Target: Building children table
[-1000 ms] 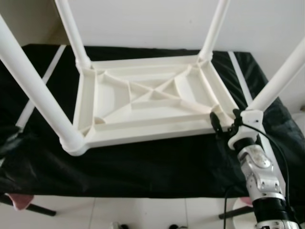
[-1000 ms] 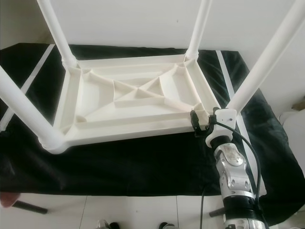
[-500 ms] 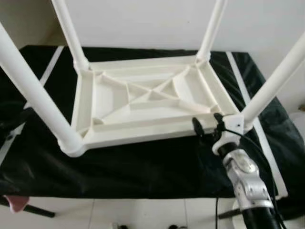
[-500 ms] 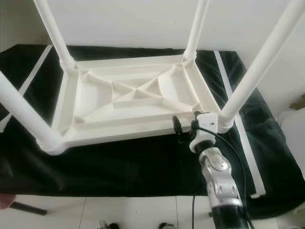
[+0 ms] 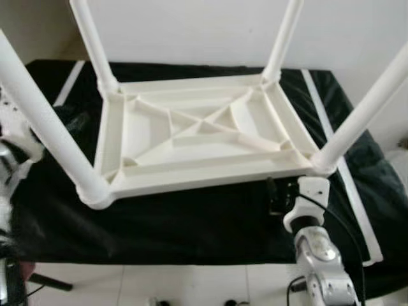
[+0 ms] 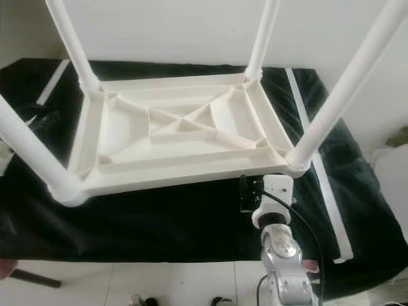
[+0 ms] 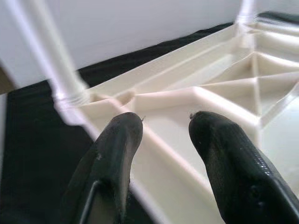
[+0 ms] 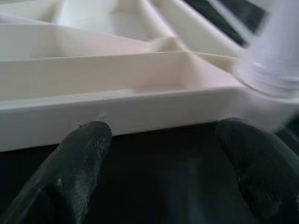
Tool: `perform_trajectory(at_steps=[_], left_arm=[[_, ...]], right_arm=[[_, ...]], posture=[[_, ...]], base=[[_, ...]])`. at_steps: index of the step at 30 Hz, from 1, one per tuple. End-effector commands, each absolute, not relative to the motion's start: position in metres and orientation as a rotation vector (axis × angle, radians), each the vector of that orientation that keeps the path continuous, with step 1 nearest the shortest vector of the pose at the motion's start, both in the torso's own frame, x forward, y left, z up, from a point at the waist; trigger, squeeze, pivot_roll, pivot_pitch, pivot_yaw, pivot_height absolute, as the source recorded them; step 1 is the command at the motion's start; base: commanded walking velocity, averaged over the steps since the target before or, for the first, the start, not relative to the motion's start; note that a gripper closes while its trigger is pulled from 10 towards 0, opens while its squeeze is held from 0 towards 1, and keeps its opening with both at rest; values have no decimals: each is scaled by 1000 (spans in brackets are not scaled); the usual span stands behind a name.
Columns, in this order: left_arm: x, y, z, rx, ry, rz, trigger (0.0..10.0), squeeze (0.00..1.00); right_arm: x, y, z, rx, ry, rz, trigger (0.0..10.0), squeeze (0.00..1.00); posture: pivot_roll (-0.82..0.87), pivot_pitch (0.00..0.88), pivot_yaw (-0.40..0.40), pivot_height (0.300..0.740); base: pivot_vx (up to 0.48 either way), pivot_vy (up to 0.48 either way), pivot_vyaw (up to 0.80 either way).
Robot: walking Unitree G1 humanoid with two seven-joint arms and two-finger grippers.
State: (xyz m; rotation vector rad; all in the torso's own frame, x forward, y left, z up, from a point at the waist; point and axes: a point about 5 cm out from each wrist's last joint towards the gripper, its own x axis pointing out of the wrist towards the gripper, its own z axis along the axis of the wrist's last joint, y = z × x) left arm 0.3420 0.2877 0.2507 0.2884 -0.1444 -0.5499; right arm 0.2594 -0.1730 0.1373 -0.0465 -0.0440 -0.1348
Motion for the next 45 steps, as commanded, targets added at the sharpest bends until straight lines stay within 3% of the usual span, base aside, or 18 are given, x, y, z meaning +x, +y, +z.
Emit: perform_trajectory(at_steps=[1,8,36,41,45], left_arm=[[347,285,251,308,-174,-437,10000,0],[355,230,235,247,-199,-629,10000,0],[300,172,222,110,-232,-856,10000,0],[292,161,225,71,-230,-876,10000,0],[283,144,228,29,-228,-928,10000,0]], right_arm=[[257,-177,132,-56,-7,-182,10000,0],[271,-180,125,-65,42,-249,10000,0],[340,-179,130,-63,44,-247,10000,0],[355,-169,133,-17,45,-218,10000,0],[365,-144,133,62,41,-90,10000,0]], posture=[[-122,168,14,740],[-132,154,9,740],[-75,162,5,740],[-62,163,7,740],[-50,163,13,740]], base=[[0,0,0],[0,0,0],[0,0,0],[0,0,0],[0,0,0]])
